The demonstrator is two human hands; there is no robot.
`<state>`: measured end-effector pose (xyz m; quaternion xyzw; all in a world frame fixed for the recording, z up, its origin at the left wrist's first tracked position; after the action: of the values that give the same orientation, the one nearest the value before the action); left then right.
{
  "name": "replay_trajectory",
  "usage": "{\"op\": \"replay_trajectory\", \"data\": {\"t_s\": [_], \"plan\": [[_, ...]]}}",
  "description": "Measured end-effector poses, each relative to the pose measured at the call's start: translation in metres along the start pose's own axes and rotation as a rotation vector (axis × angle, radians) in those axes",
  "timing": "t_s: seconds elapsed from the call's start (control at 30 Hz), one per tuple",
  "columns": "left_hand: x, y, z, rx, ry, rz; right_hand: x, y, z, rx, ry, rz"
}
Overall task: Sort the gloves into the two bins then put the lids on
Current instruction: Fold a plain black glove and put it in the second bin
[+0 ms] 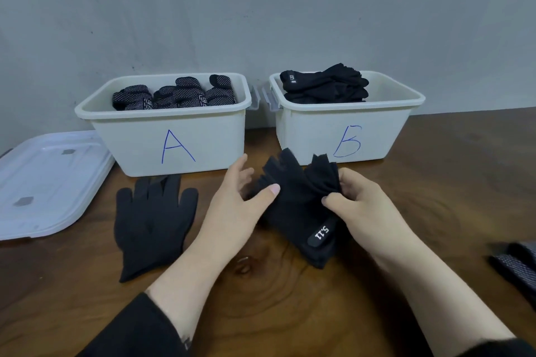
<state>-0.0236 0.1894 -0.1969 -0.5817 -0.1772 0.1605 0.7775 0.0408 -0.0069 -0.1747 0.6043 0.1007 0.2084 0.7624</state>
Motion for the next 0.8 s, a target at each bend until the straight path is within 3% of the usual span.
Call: {"op": "replay_trajectory", "data": {"t_s": [0.23,0.33,0.57,0.67,0.8], "plan": [[-0.006,-0.01,-0.01,-0.454,0.354,0.213,-0.001,0.001,0.001,-0.039,0.114,-0.003],[-0.005,-0.006,-0.012,-0.56,0.319,0.264,0.0,-0.002,0.004,0.081,0.069,-0.061],[0.003,-0.005,-0.006,-0.581,0.051,0.145,-0.007,-0.002,-0.006,0.782,0.011,-0.308],[0.005,-0.006,-0.006,-0.535,-0.031,0.091,-0.018,0.003,-0.022,0.731,0.105,-0.306],[0.008,-0.009,-0.009,-0.492,-0.064,0.03,-0.018,-0.001,-0.017,0.514,-0.153,-0.284]]}}
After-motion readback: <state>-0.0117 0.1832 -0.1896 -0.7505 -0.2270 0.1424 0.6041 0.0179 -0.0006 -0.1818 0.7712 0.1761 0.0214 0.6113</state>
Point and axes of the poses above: each hand's wrist, its own x-axis towards the middle knuckle, its own z-axis out of the back of the hand, y = z × x, the point moved 3 cm from there along x, towards the middle knuckle, and after that the axes turned 2 degrees about -y, right-handed, at the moved point
